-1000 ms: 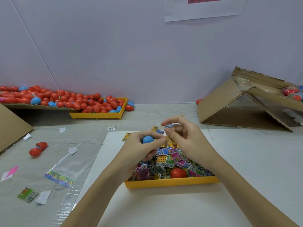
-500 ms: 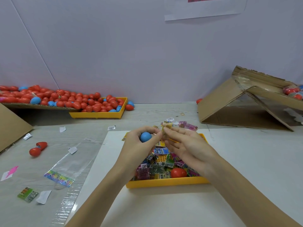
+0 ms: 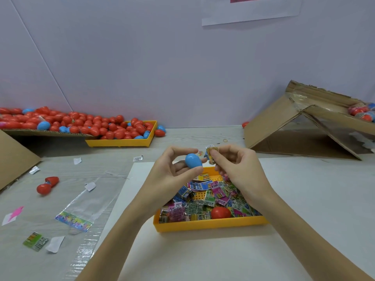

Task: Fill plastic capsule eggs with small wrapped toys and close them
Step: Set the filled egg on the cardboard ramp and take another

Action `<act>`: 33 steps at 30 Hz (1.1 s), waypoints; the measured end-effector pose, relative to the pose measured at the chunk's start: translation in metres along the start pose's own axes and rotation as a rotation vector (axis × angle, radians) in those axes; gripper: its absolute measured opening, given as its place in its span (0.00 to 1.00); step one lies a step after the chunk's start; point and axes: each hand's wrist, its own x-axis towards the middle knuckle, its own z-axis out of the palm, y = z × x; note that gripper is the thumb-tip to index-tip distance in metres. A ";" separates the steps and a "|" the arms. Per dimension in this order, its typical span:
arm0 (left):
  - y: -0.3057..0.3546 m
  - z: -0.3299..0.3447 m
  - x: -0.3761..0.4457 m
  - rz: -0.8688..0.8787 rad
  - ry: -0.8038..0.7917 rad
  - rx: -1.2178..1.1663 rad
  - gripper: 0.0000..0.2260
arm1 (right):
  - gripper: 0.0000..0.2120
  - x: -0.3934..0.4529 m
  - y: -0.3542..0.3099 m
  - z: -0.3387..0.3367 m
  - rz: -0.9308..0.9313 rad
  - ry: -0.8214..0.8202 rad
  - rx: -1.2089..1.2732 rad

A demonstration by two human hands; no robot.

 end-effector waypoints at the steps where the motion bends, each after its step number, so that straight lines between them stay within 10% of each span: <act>1: 0.001 0.000 0.000 0.003 0.028 0.023 0.21 | 0.06 0.000 0.001 0.001 -0.005 -0.010 -0.010; 33: 0.000 0.000 0.001 0.029 0.136 0.102 0.20 | 0.08 -0.006 -0.011 0.005 -0.020 -0.042 -0.028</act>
